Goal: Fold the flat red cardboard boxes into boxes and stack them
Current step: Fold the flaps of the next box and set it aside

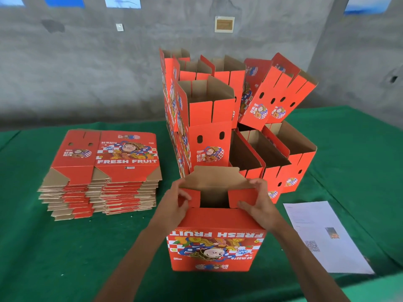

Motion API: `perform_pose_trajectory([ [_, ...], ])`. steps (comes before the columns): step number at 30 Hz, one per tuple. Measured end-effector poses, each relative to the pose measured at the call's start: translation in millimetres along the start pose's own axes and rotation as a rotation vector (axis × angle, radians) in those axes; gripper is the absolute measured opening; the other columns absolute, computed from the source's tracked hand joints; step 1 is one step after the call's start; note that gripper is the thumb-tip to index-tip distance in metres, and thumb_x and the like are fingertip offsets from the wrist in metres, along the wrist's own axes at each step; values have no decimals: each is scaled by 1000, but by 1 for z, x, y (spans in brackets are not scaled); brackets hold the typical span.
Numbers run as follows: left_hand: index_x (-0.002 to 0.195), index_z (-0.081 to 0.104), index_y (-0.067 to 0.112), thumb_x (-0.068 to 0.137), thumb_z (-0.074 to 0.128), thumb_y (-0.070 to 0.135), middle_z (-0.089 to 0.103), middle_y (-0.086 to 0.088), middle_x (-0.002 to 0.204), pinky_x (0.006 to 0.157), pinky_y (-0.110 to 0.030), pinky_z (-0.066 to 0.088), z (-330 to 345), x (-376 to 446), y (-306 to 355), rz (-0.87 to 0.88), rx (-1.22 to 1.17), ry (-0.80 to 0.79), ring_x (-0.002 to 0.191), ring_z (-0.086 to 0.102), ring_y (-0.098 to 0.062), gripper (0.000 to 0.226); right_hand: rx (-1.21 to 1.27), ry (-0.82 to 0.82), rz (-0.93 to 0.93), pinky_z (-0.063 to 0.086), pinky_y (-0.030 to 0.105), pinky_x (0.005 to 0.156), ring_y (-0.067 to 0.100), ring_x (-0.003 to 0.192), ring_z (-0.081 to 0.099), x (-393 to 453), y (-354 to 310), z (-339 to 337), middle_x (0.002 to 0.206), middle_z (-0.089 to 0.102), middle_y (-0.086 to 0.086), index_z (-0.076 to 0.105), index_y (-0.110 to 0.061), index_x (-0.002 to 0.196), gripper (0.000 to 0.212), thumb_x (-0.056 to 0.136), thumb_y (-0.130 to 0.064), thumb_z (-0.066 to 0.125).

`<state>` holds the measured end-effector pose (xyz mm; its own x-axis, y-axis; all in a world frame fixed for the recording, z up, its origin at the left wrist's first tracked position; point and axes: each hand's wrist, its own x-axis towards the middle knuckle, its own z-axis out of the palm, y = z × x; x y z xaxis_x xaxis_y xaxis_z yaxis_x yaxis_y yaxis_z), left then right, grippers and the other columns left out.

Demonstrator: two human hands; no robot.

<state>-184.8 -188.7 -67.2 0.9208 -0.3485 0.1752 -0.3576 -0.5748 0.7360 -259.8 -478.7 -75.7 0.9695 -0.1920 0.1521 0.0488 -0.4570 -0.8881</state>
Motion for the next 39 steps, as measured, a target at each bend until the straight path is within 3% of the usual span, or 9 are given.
perform_pose_trajectory([
  [3, 161, 10, 38, 95, 61, 3, 26, 6, 158, 119, -40, 28, 2, 2, 1, 31, 21, 38, 144, 23, -10, 90, 13, 4, -72, 50, 16, 100, -10, 130, 47, -2, -5, -3, 136, 46, -42, 33, -47, 151, 77, 98, 2, 61],
  [7, 145, 39, 47, 101, 45, 0, 24, 10, 165, 129, -45, 15, -2, 1, -2, 161, 16, -119, 152, 10, -5, 65, 71, 52, -94, 37, 39, 118, 5, 134, 50, -4, 2, -2, 139, 60, -15, 74, -28, 116, 46, 102, 6, 47],
  [10, 134, 46, 49, 105, 32, 35, 27, 13, 164, 128, -50, 16, -3, -2, 2, 64, 27, -184, 150, 4, 2, 36, 82, -30, -6, 39, 46, 117, 4, 136, 46, -5, 0, 0, 145, 52, -16, 75, -32, 109, 17, 101, -24, 63],
  [15, 152, 24, 52, 89, 53, 77, -6, 13, 170, 121, -61, 22, 4, 4, 5, -85, 303, -285, 156, -20, -20, 74, -192, -150, 55, 40, 43, 116, 11, 140, 36, -1, -1, -3, 153, 36, -16, 55, -48, 131, 55, 82, -54, 79],
  [20, 156, 21, 50, 81, 70, 73, 9, 4, 162, 110, -53, 46, 14, 13, 9, -208, 385, -233, 138, 44, -36, 93, -536, -141, 24, 45, 42, 105, 21, 129, 42, 8, 0, 3, 144, 39, -6, 37, -41, 148, 81, 81, -63, 75],
  [24, 155, 24, 48, 98, 44, 70, 18, 1, 157, 99, -49, 54, 17, 12, 8, -177, 490, -146, 124, 56, -32, 64, -645, -135, 16, 47, 43, 101, 23, 125, 43, 9, -1, 6, 139, 42, -4, 39, -39, 149, 80, 82, -70, 70],
  [30, 155, 28, 41, 104, 20, 66, 12, -7, 169, 108, -56, 46, 14, 7, 9, -310, 340, -113, 136, 49, -40, 58, 8, 219, 439, 40, 45, 112, 30, 130, 54, 11, 3, 4, 137, 60, 7, 61, -25, 131, 79, 95, -80, 18],
  [33, 142, 41, 33, 107, 25, 57, 61, -12, 129, 100, -51, 52, 6, 9, 6, -333, 208, -97, 111, 64, -32, 46, 88, 6, 824, 53, 54, 102, 36, 111, 68, 8, 16, -9, 124, 69, 20, 68, -12, 113, 92, 93, -83, 14],
  [39, 120, 43, 30, 107, 28, 57, 65, -8, 105, 93, -51, 55, 5, 4, 13, -351, 173, -74, 96, 66, -31, 33, -5, -386, 1031, 63, 41, 76, 29, 89, 73, -6, 24, -30, 108, 74, 19, 70, -7, 107, 114, 73, -102, 16],
])
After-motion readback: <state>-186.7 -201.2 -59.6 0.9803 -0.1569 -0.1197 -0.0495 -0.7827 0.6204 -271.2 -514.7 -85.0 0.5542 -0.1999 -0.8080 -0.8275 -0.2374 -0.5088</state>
